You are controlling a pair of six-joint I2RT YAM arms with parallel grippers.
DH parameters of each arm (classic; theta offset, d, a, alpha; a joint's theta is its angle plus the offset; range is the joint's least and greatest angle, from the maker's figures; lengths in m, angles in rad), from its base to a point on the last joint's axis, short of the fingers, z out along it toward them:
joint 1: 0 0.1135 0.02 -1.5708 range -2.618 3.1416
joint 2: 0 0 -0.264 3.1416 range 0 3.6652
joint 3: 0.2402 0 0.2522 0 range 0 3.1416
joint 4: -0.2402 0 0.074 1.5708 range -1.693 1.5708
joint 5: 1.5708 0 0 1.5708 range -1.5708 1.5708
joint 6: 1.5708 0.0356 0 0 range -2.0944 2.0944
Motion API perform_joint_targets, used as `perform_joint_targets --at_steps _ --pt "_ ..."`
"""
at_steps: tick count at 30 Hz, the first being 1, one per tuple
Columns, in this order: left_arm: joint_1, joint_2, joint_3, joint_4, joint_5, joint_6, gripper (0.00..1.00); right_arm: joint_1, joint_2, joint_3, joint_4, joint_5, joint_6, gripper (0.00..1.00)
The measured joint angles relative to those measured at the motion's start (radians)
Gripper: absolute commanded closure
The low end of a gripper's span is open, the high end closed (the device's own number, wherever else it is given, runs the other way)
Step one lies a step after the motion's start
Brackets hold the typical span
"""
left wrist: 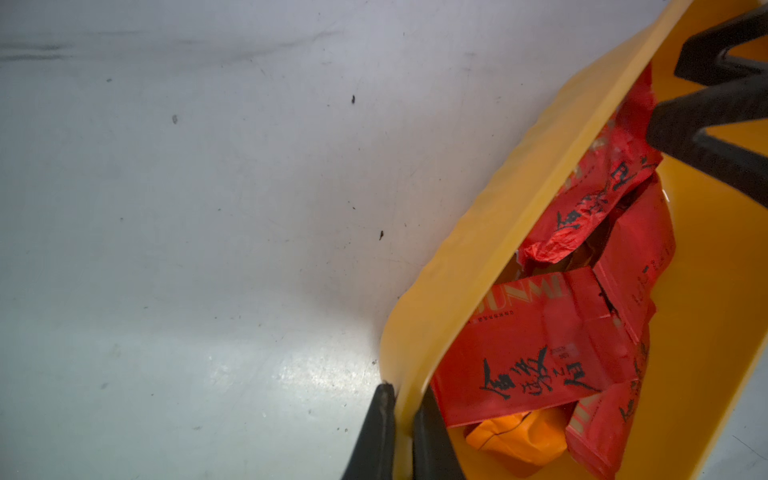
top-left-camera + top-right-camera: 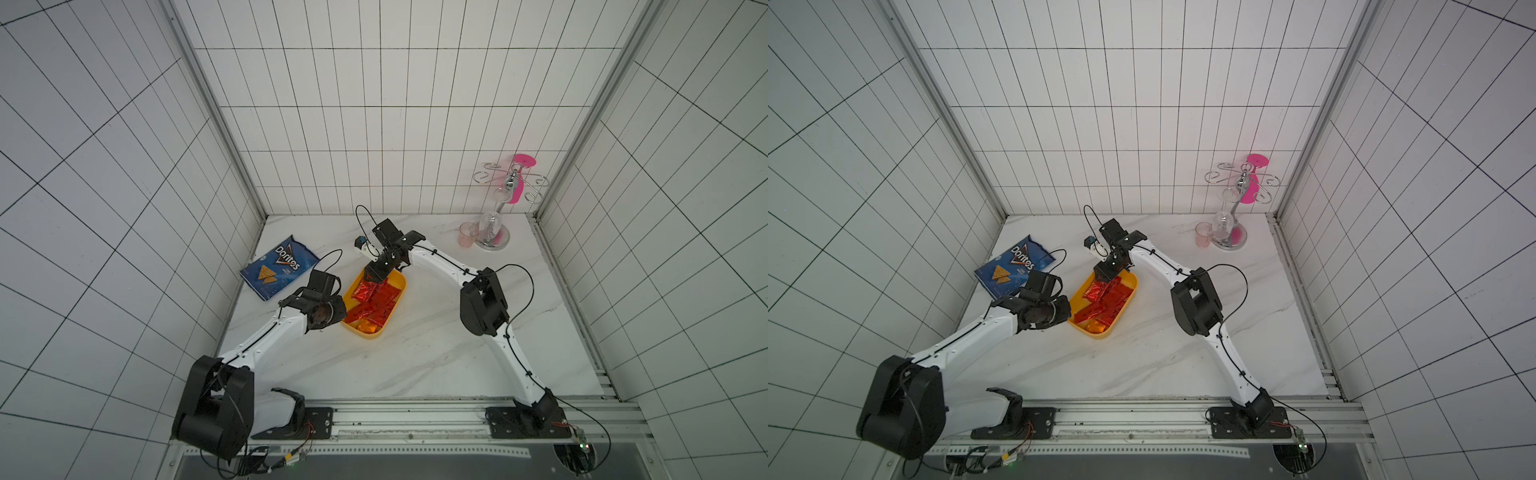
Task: Take the tea bags out of the storage box
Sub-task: Pick up the tea bag from the storage box.
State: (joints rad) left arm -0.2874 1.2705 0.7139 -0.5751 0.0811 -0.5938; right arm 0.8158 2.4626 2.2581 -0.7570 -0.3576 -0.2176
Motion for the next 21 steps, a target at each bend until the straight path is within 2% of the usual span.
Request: perform_joint_targets --at_steps 15,21 --pt "0.000 0.003 -0.005 0.011 0.000 0.000 1.00 0.005 0.016 0.005 -0.023 -0.067 -0.034 0.66" --pt "0.000 0.011 -0.005 0.014 0.002 0.000 1.00 0.010 0.051 0.005 -0.028 -0.061 -0.037 0.64"
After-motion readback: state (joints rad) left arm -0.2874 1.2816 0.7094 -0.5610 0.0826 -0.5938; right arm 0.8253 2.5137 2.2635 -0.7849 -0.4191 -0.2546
